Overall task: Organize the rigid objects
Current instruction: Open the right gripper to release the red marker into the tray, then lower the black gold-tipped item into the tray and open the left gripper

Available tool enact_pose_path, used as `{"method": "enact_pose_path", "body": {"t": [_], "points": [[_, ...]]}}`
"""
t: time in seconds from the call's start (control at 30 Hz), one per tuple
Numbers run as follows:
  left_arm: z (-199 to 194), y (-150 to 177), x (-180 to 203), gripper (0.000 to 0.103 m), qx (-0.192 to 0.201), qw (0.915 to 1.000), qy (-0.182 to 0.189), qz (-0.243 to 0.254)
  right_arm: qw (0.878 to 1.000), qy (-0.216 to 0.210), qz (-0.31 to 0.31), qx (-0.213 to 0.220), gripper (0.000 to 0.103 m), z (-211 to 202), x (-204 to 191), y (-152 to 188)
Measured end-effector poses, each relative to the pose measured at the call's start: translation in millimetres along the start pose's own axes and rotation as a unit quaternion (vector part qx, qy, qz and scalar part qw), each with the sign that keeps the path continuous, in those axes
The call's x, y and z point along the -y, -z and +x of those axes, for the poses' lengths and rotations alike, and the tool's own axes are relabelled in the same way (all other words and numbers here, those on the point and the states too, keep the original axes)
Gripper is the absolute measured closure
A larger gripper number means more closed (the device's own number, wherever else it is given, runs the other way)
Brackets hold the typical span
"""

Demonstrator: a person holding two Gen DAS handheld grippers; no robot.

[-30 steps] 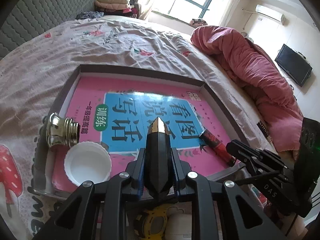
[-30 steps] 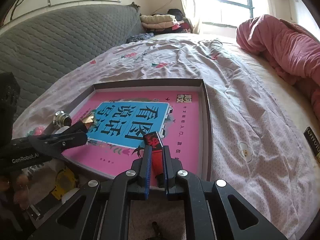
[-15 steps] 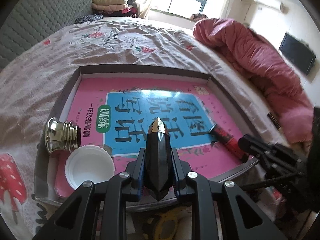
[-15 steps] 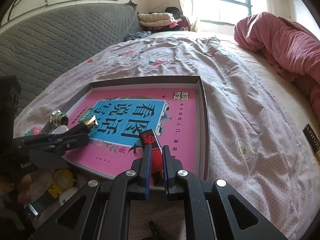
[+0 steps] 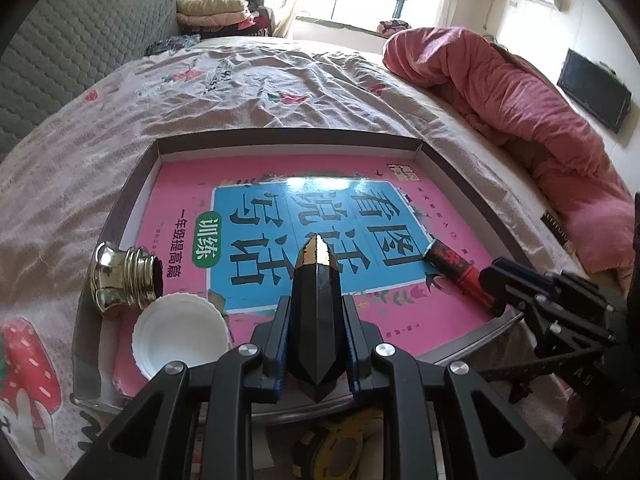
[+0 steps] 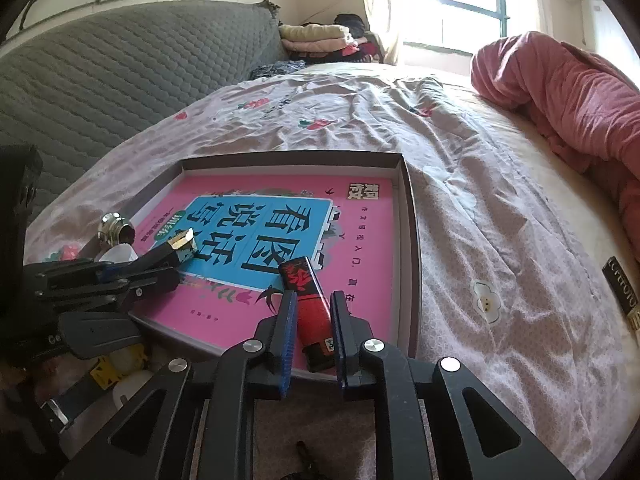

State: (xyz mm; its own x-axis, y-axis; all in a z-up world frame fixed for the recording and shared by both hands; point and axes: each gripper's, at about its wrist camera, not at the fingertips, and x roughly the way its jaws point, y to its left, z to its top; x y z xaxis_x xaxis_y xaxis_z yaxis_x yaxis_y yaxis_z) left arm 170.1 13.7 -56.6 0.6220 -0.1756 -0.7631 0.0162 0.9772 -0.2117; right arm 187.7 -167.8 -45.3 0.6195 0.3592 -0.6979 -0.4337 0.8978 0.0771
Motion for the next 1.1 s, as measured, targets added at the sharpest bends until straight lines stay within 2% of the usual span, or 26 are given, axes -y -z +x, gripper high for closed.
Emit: {"method": "enact_pose_path", "body": {"t": [0.17,0.4,1.1], "points": [[-1,0,-3,0.08,-0.002,1.0,-0.001,-0.007,1.0,0.006,0.001,0.001,0.078,0,2,-1],[-4,1,-3,0.08,-0.001,0.9999,-0.009,-0.004,1.0,0.001,0.009,0.002,0.077,-1,6,-1],[-13,2,-5,0.08,0.012,0.9999,0.006,-0.008,1.0,-0.004,0.002,-0.001,0.074,0,2,-1]]}}
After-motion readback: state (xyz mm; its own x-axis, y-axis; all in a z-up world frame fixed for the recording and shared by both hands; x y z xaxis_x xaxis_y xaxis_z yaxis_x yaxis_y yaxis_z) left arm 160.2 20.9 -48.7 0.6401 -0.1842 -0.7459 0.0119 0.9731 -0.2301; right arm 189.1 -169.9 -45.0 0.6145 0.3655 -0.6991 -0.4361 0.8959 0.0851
